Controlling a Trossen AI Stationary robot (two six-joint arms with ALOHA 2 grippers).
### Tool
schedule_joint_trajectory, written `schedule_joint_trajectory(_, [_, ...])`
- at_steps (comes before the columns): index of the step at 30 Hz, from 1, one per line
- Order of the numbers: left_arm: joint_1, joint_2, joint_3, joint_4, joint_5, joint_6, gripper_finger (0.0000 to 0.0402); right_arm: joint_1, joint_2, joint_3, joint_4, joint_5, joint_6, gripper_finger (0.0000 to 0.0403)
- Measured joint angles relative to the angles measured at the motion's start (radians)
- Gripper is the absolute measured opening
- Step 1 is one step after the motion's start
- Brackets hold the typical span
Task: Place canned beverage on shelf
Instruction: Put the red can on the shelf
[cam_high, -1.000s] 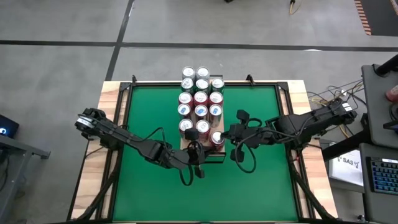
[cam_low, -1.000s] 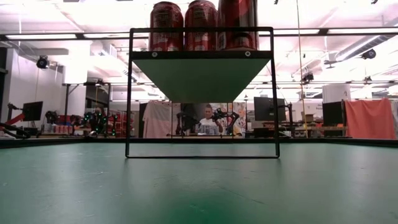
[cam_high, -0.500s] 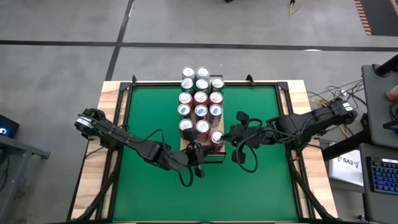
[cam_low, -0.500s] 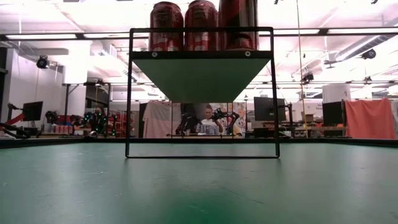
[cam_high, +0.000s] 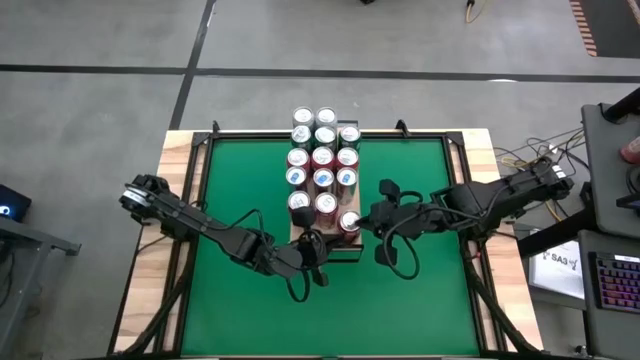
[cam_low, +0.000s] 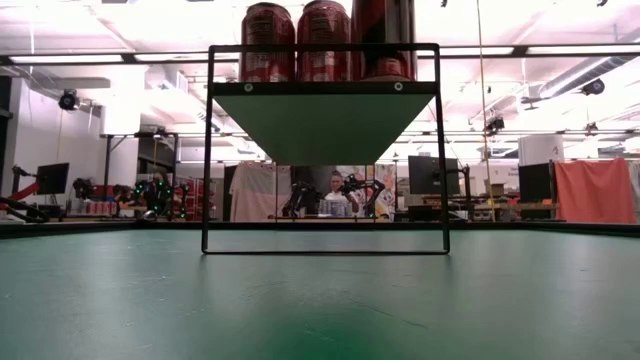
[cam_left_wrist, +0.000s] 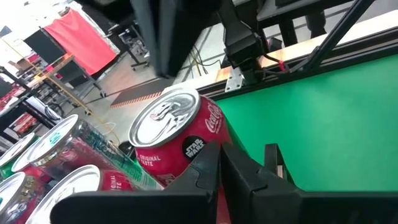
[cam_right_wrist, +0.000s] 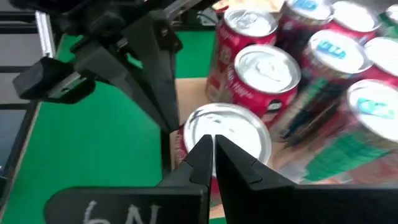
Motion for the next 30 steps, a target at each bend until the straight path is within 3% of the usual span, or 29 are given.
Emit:
schedule_joint_trajectory(6, [-0.006, 0.0, 0.0, -0.001, 0.058, 0.002, 0.0, -0.002, 0.001, -0.001, -0.024, 0.085, -0.033, 0.0009])
schedule_joint_trajectory(12, [-0.003, 0.008, 0.0, -0.001, 0.063, -0.01, 0.0, -0.002, 0.029, -0.013, -0.016, 0.096, -0.047, 0.0009])
schedule_joint_trajectory(18, [-0.003, 0.01, 0.0, 0.0, -0.004, -0.01, 0.0, -0.002, 0.048, -0.012, -0.009, 0.085, -0.023, 0.0009])
schedule_joint_trajectory(30, [-0.003, 0.01, 0.0, 0.0, -0.005, -0.01, 0.0, 0.013, 0.031, -0.013, -0.026, 0.045, 0.01, 0.0009])
